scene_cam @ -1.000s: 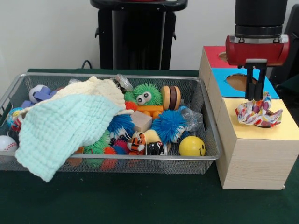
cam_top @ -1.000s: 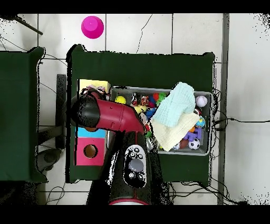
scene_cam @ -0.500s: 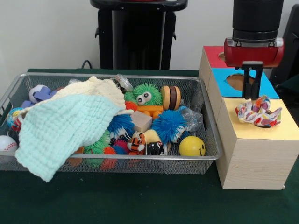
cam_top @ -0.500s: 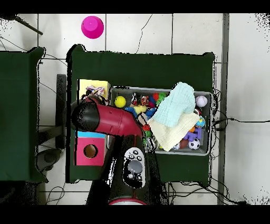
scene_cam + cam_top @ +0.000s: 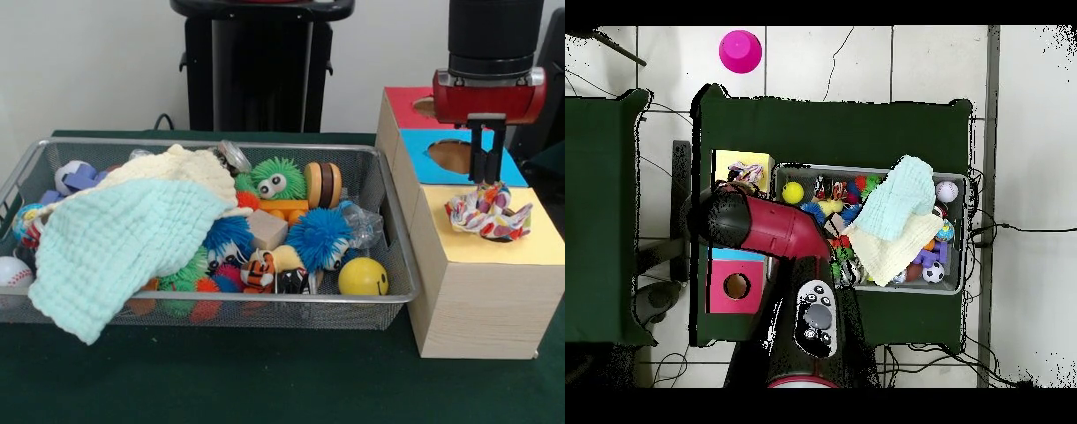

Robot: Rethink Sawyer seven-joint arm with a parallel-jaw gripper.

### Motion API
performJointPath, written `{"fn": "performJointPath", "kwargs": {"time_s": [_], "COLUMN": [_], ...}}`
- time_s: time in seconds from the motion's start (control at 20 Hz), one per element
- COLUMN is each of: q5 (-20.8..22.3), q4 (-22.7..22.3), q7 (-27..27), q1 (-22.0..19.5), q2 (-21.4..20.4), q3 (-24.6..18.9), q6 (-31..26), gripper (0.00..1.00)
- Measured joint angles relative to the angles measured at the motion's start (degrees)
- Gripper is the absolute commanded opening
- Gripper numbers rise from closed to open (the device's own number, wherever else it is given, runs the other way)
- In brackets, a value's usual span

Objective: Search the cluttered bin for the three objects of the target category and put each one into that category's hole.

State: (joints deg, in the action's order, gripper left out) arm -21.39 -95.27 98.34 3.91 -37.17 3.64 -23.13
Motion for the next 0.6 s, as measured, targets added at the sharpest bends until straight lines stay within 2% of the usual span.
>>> {"fn": "performJointPath", "kwargs": {"time_s": [0.6], "q5": [-1.59], "q4": [0.00], "q7": [0.00], "q1": [1.61], "q2": [-0.08], "q3": [0.05], "q6": [0.01], "gripper": [0.00]}}
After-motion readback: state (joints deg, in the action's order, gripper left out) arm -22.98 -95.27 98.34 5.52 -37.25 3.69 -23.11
